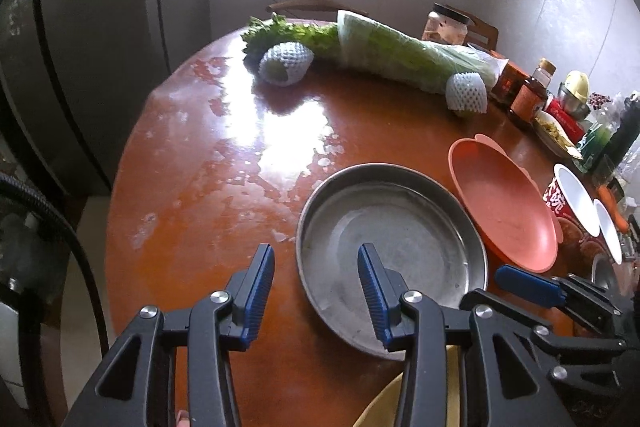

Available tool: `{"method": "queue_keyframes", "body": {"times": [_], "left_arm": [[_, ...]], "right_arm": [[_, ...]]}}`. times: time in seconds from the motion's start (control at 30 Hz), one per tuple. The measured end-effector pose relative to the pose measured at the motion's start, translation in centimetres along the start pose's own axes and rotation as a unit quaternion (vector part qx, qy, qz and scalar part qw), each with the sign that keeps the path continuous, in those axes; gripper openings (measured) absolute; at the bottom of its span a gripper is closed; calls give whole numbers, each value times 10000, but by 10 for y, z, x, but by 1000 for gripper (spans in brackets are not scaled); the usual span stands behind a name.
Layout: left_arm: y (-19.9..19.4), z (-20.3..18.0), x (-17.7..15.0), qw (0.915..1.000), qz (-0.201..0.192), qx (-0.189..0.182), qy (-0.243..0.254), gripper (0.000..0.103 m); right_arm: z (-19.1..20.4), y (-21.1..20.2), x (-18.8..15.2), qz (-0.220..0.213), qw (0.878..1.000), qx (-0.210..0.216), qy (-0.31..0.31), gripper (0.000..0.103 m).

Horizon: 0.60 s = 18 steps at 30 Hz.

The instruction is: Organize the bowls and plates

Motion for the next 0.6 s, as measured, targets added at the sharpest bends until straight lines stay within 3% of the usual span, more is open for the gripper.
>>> {"method": "queue_keyframes", "body": {"times": [0.07, 0.27, 0.6], "left_arm": [[4, 0, 0, 10000, 27, -22, 18, 39], [11, 0, 0, 10000, 62, -26, 58, 28], [4, 12, 4, 10000, -68, 18, -45, 23]], "right_arm": [[0, 1, -1, 21, 10000, -14, -12, 49], [-3, 7, 3, -64, 9997, -208, -147, 40], [3, 6, 11, -207, 9993, -223, -214, 38]]}}
Point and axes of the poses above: each gripper's, at about its wrist camera, not at the fingertips, and y roughly the way its jaws point, z to its left, x to its top, the point moved 9 cm from there along y, roughly the way its jaws point, and after that the axes turned 2 degrees about -x, right-handed, at the moved point
